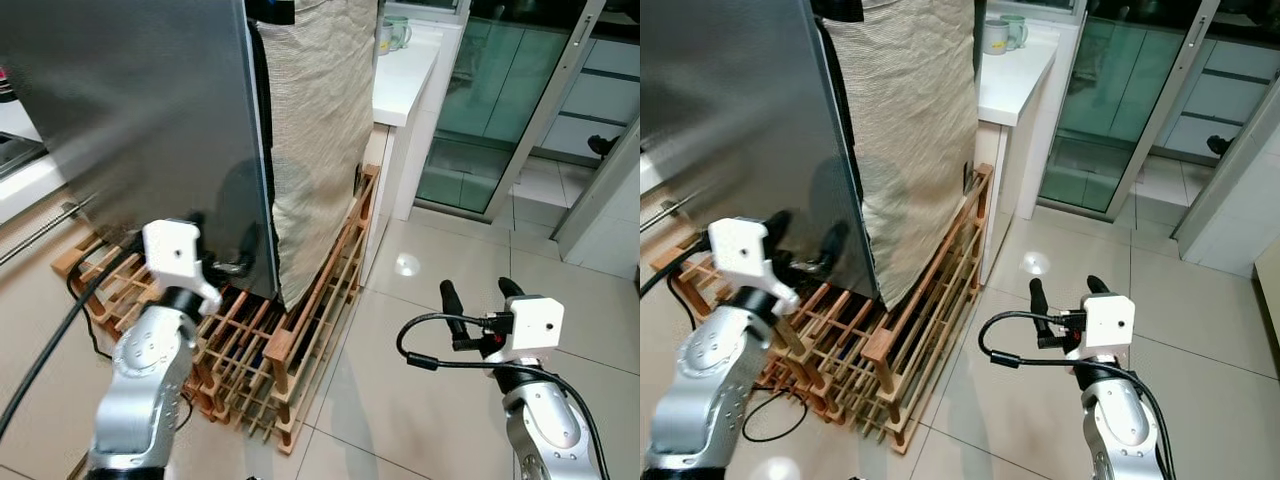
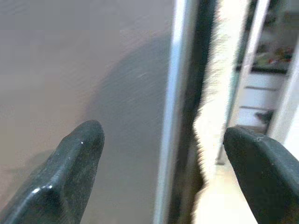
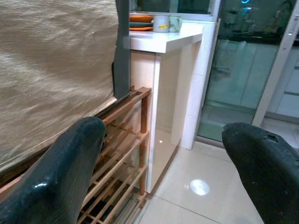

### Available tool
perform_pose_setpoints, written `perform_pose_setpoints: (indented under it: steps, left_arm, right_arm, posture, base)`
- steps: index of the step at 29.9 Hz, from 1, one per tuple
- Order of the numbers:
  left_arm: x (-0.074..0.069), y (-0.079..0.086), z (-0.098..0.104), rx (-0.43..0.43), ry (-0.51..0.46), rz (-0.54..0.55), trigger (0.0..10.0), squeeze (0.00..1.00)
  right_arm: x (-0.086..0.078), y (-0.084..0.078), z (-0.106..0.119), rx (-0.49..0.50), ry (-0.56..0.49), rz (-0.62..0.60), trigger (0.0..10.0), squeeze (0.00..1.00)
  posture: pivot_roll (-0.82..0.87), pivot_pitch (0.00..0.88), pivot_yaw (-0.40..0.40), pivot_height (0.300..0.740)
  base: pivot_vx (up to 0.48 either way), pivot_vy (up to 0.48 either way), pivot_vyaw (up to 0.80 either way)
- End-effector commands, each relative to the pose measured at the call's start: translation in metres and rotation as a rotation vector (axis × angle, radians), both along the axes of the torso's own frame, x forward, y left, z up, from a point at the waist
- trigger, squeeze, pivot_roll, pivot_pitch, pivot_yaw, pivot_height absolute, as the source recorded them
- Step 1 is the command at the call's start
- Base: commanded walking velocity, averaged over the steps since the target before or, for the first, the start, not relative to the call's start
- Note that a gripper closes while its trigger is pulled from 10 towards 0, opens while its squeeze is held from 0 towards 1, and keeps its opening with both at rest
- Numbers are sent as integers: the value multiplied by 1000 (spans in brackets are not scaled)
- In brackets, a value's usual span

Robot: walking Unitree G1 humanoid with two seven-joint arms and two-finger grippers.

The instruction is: Restocking fridge

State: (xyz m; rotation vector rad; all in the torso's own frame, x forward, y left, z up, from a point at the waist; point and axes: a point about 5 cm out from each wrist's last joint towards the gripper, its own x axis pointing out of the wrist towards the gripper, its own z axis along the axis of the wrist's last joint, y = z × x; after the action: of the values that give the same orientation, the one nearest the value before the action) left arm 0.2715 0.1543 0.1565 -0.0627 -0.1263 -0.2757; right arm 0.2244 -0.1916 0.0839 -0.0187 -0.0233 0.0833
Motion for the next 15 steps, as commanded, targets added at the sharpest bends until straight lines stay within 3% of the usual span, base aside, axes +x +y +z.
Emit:
perform_pose_setpoints:
  steps: [1, 8, 15]
  left_arm:
    - [2, -4, 8, -17, -12, -24, 10000, 0]
    - [8, -8, 21, -77, -24, -53, 10000, 0]
    - [4, -14, 23, -103, -18, -109, 10000, 0]
  right_arm:
    - [2, -2, 1, 7, -8, -6, 10000, 0]
    - [3, -3, 0, 1, -3, -3, 10000, 0]
    - [3, -4, -3, 0, 4, -2, 10000, 0]
  posture:
    - [-99, 0, 15, 740]
    - [-104, 0, 16, 740]
    - [-103, 0, 16, 740]
  base:
    - [0, 0, 0]
    - [0, 0, 0]
    - [0, 0, 0]
